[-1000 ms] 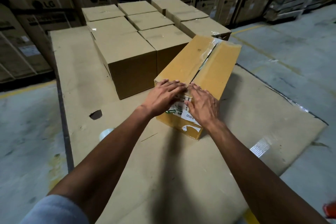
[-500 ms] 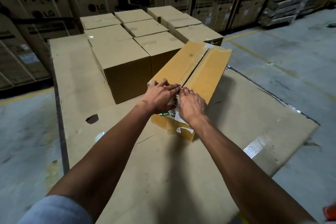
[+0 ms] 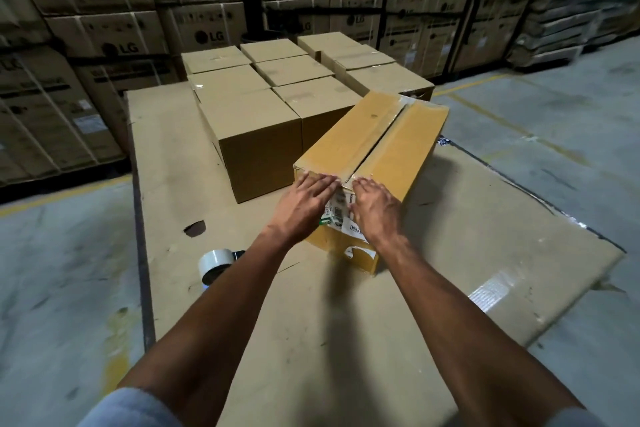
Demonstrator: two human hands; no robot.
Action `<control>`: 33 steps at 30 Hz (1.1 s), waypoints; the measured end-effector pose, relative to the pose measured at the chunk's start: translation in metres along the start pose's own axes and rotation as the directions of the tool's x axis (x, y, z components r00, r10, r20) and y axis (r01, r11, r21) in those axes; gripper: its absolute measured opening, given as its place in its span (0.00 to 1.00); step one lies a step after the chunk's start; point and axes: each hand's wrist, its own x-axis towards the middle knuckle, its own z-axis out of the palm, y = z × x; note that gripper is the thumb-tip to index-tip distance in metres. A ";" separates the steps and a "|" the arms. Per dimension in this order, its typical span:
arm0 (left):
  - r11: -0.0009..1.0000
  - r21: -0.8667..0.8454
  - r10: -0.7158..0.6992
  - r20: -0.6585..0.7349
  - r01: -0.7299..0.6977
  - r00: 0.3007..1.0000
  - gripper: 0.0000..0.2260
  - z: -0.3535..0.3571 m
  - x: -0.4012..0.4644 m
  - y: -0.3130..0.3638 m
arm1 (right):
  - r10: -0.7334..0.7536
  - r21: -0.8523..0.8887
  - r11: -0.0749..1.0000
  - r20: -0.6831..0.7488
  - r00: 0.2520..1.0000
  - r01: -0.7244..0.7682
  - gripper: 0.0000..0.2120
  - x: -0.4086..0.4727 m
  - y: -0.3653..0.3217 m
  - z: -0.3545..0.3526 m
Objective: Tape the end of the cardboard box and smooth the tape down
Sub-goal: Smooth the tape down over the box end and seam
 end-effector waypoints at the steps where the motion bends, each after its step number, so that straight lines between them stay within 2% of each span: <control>1: 0.999 -0.022 -0.029 -0.003 0.029 1.000 0.25 0.001 -0.005 0.003 | -0.003 0.003 1.000 -0.006 1.000 0.003 0.28 0.001 -0.001 0.000; 4: 0.980 -0.066 -0.185 0.026 0.187 0.982 0.27 0.003 -0.011 0.017 | -0.028 0.070 0.997 -0.005 1.000 0.028 0.20 0.008 -0.011 -0.005; 6: 0.952 -0.095 -0.289 0.029 0.291 0.957 0.30 0.003 -0.009 0.025 | -0.069 0.191 0.980 0.021 0.997 0.064 0.14 0.018 -0.015 -0.012; 8: 0.927 -0.090 -0.362 0.047 0.365 0.931 0.31 -0.002 -0.006 0.033 | -0.101 0.294 0.952 0.040 0.994 0.085 0.13 0.026 -0.013 -0.020; 10: 0.908 -0.077 -0.408 0.072 0.413 0.910 0.34 -0.007 -0.002 0.041 | -0.092 0.312 0.945 -0.018 0.996 0.093 0.16 0.029 -0.004 -0.026; 12: 0.918 -0.068 -0.386 0.086 0.392 0.919 0.36 -0.009 0.001 0.048 | -0.107 0.297 0.948 -0.036 0.994 0.113 0.17 0.025 0.007 -0.027; 15: 0.951 -0.017 -0.304 0.155 0.310 0.940 0.38 -0.006 0.007 0.061 | -0.187 0.202 0.966 0.129 0.974 0.159 0.21 0.019 0.034 -0.015; 17: 0.946 0.031 -0.322 0.176 0.322 0.930 0.40 -0.007 0.011 0.064 | -0.209 0.204 0.964 0.193 0.959 0.169 0.26 0.018 0.052 -0.004; 23: 0.939 0.137 -0.341 0.232 0.316 0.911 0.46 -0.022 0.022 0.048 | -0.322 0.341 0.899 0.084 0.943 0.277 0.34 0.028 0.095 0.009; 27: 0.885 0.163 -0.464 0.206 0.437 0.862 0.46 -0.033 0.026 0.038 | -0.315 0.243 0.926 0.074 0.946 0.289 0.36 0.040 0.127 0.015; 29: 0.868 0.171 -0.491 0.172 0.465 0.854 0.47 -0.035 0.031 0.050 | -0.296 0.174 0.945 0.094 0.951 0.277 0.40 0.048 0.142 0.019; 33: 0.911 0.201 -0.397 0.189 0.360 0.898 0.44 -0.021 0.054 0.086 | -0.311 0.122 0.948 0.150 0.938 0.295 0.45 0.062 0.153 0.036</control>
